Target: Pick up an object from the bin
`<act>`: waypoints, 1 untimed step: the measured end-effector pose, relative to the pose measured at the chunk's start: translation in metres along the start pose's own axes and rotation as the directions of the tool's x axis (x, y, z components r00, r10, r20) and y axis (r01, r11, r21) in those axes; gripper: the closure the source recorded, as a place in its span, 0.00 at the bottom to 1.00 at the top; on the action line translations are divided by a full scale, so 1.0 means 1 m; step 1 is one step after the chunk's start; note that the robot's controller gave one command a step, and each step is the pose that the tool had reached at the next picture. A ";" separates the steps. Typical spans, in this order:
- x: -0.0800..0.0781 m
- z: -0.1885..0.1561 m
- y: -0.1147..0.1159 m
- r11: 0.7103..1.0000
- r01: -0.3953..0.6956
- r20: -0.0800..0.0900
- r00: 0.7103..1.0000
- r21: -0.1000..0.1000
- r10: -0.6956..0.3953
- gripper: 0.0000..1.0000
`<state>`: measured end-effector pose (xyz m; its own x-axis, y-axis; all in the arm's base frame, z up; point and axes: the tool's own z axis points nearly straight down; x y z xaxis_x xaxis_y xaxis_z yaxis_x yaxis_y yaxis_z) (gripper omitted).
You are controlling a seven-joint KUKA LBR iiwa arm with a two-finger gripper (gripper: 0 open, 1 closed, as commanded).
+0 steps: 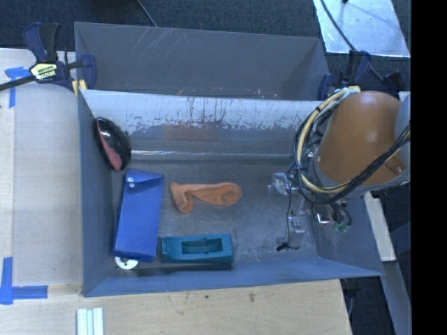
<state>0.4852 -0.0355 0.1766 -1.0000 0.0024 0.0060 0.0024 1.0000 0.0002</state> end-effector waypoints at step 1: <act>-0.002 -0.004 0.000 1.000 0.001 0.009 1.000 0.001 -0.001 0.00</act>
Offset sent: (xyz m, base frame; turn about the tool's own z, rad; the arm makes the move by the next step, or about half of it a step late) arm 0.0492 0.0530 -0.0520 -0.0220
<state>0.4871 -0.0355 0.1807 -1.0000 0.0012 -0.0028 0.0012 1.0000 -0.0004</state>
